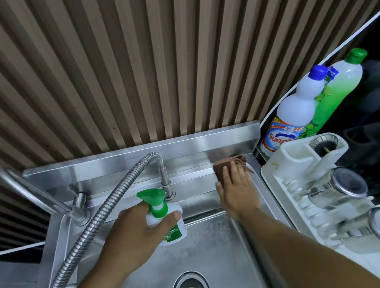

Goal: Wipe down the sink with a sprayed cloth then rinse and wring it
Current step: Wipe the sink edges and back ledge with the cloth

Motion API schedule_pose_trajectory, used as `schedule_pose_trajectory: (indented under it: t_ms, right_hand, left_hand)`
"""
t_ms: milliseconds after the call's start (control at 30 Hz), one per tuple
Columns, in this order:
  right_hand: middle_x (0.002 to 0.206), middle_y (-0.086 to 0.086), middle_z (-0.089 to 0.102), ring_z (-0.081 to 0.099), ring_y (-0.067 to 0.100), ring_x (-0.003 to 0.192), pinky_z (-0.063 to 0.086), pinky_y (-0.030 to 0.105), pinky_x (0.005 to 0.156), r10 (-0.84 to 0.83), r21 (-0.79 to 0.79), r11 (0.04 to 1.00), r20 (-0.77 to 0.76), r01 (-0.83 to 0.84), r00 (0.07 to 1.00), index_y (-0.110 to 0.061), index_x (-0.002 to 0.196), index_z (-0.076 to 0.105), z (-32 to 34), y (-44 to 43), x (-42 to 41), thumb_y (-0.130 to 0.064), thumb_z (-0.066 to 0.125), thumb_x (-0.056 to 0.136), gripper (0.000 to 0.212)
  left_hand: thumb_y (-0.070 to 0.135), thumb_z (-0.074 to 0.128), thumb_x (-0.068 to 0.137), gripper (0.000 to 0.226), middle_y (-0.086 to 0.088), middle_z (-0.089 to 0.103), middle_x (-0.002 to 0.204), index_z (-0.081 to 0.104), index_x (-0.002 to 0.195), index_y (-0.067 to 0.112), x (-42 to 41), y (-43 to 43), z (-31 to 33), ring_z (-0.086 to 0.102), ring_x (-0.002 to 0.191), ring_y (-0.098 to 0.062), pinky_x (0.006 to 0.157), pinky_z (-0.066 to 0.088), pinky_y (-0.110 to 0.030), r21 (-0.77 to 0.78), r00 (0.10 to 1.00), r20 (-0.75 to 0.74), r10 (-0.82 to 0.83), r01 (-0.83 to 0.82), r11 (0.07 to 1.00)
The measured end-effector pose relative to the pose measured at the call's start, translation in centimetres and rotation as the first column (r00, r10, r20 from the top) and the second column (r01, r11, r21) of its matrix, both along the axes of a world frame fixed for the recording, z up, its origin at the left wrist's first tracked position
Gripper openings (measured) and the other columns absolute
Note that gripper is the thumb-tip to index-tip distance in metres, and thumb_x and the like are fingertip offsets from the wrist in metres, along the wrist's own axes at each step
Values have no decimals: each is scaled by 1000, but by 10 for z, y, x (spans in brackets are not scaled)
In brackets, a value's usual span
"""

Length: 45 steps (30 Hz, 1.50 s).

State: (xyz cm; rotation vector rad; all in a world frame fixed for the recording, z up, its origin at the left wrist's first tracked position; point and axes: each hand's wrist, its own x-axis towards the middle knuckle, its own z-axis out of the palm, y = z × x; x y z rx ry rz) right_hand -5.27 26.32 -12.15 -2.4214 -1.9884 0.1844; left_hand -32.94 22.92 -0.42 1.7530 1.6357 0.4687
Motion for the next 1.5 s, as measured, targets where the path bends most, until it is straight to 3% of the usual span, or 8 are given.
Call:
schedule_pose_trajectory:
  t_ms: [267,500,667,900,1100,1300,1400,1500]
  right_hand:
    - [164,23,9,8,39,150,4,46,122,-236,-17,972,-17,235,972,-2,157,14,11,26,21,-39,24,105,65]
    - [162,26,12,7,41,151,4,46,123,-142,-1,990,43,142,989,1,155,19,3,-3,23,-37,20,106,62]
    - [146,32,44,37,46,140,33,53,115,-109,13,994,36,109,993,8,141,47,-3,-30,24,-37,21,98,67]
    - [164,23,5,-1,40,151,-4,49,123,-204,-2,979,-36,204,978,-2,157,13,8,13,-1,-42,21,104,67]
    - [164,23,7,4,43,150,1,53,122,-162,40,985,-93,167,982,-5,157,12,6,23,-50,-41,22,105,65]
    - [160,16,29,22,43,147,3,52,119,156,91,984,-44,-151,987,-18,155,32,-4,10,-85,-40,31,102,57]
    - [164,12,19,13,39,150,-1,48,120,276,53,960,-11,-276,961,-19,158,22,-2,7,-77,-43,25,105,59]
    - [165,17,12,7,40,150,7,51,122,70,37,997,-10,-70,997,-10,158,10,2,10,-46,-43,19,105,63]
  left_hand:
    - [65,66,79,36,14,71,80,68,87,31,14,1,0,63,79,1,65,44,-16,32,1000,-1,-24,24,999]
    - [65,68,78,37,16,72,83,69,87,29,34,14,-1,66,82,-5,74,54,-29,54,997,69,17,-21,998]
    - [66,67,79,41,13,70,88,67,90,26,49,25,7,65,87,-16,76,53,-34,86,997,64,33,-38,996]
    - [67,68,77,41,16,72,83,69,86,27,32,23,10,65,84,-7,78,53,-32,90,998,42,48,-52,995]
    - [79,61,70,51,22,73,82,71,89,32,2,13,3,67,84,-1,80,55,-31,45,999,25,23,-25,999]
    - [87,58,63,61,24,73,83,71,89,34,-9,6,-2,70,83,-4,77,60,-38,37,998,57,27,-29,999]
    - [86,57,65,58,24,72,82,70,89,34,-11,3,-1,69,80,-1,76,59,-36,41,999,52,15,-17,999]
    - [80,62,71,49,25,71,79,69,89,35,-12,1,0,68,74,0,72,58,-33,44,999,42,16,-17,999]
